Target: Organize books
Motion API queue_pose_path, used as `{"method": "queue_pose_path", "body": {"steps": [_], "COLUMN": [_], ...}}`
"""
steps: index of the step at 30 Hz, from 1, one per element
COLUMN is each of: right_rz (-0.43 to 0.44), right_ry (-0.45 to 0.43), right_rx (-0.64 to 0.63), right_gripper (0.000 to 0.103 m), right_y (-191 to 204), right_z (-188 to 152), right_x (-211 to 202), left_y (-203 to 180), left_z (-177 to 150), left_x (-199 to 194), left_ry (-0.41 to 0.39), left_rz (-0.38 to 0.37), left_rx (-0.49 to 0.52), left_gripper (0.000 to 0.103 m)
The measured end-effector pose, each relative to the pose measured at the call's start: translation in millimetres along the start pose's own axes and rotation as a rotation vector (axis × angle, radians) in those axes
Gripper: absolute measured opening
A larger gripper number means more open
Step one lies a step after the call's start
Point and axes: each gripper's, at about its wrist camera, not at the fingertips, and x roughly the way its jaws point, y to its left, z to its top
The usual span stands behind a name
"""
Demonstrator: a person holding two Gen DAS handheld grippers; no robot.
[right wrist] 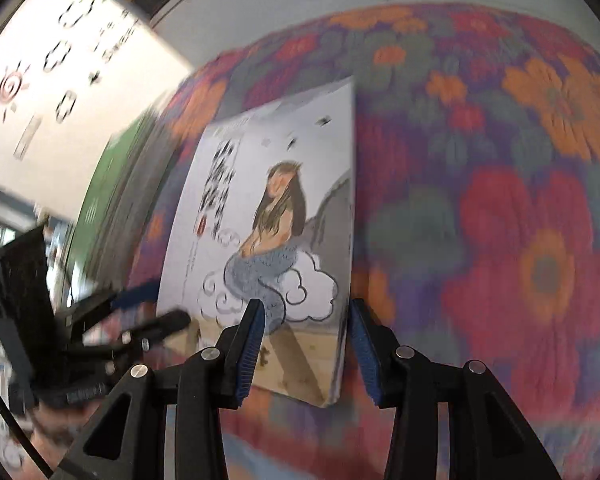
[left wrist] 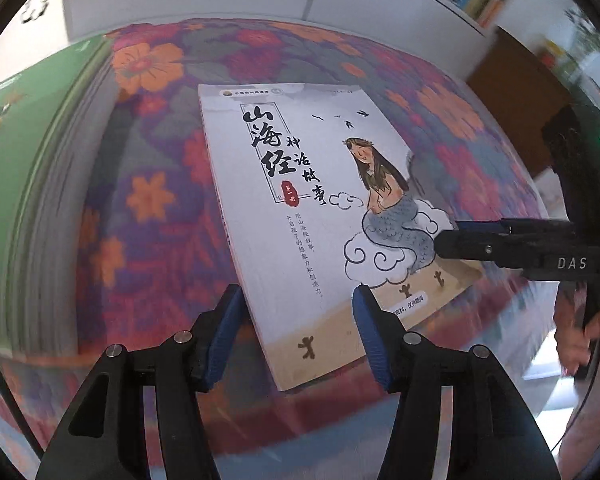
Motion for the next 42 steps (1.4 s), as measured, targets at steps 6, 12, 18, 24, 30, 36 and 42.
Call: {"method": "queue_pose_path", "body": {"steps": [6,12,18,24,30,36,42], "right_rz": [0.111,0.162,0.222,0.292,0.321,0.347,0.314], "right_ry": [0.023,0.0,-0.032,-0.041,-0.054,-0.059,-0.075], "right_rx": [0.105,0.113,0.139,0.201,0.245,0.203,0.137], "right_gripper": [0.043,0.042,0.035,0.012,0.012,0.012,0.012], "right_y": [-27,-35,-48,-71,-72,-50,-23], "right_z": [0,30,46,48,41,38,33], "right_x": [-6,4,9,15,12,-1,-12], "left_y": [13,25,35,42,40,27,16], "left_z": [21,36,48,55,58,60,56], "left_x": [9,17,24,28,26,10,-3], "left_ry": [0.013,0.017,0.003,-0.007,-0.003,-0.015,-0.022], "left_rz": [-0.056,-0.121,-0.186,-0.197,-0.137,-0.085,-0.072], "left_rx": [-0.079,-0.126,-0.16,-0.189,-0.17,-0.063,-0.006], "left_gripper": [0.051,0.05,0.05,0.036,0.025,0.025,0.025]}}
